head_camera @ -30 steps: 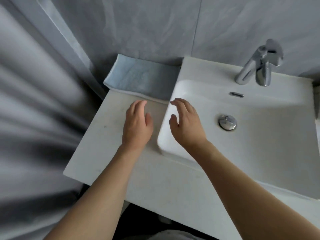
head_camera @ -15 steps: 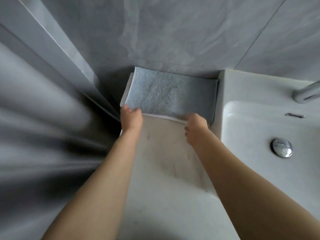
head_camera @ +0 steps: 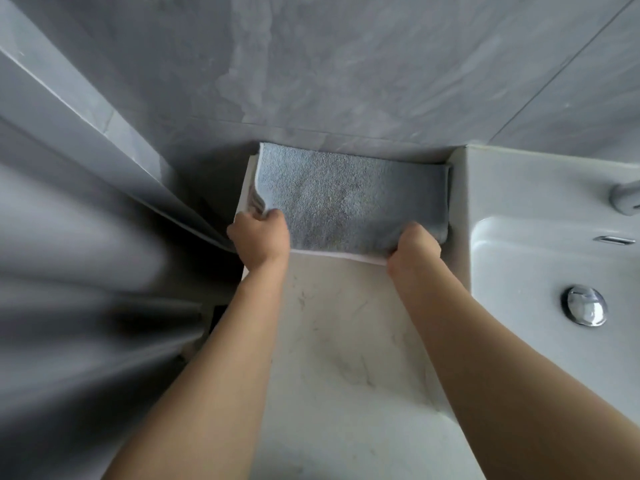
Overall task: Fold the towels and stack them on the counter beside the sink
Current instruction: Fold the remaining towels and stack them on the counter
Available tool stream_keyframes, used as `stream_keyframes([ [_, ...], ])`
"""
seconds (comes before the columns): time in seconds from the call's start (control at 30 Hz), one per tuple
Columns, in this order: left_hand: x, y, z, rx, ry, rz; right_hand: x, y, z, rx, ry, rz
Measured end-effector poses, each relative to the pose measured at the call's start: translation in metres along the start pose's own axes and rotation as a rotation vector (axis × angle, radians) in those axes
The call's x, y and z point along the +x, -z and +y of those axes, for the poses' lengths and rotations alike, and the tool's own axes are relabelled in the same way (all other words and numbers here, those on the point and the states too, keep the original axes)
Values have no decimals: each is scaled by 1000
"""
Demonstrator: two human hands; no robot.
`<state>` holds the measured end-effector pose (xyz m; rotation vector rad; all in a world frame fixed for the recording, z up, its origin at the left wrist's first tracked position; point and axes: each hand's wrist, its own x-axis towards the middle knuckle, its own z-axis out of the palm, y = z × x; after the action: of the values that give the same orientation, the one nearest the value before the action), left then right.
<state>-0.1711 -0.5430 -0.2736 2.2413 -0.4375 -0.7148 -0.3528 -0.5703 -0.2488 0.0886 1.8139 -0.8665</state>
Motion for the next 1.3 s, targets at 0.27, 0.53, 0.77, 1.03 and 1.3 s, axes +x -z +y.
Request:
stream_keyframes([
  [0.27,-23,-17,-12,46,-633,-152,1,-8,-3,-42,307,132],
  [0.53,-2,-19,3,89,-359,-223,-5,22,10,-839,1109,-35],
  [0.77,-56,10,21,-173,-492,-286,-43,48,0,-842,1277,-80],
  [1.03,-148,45,41,-374,-501,-273,-75,131,-17,-512,1255,-12],
  [1.3,-288,34,53,-413,-483,-371,-64,258,-28,-293,1024,55],
])
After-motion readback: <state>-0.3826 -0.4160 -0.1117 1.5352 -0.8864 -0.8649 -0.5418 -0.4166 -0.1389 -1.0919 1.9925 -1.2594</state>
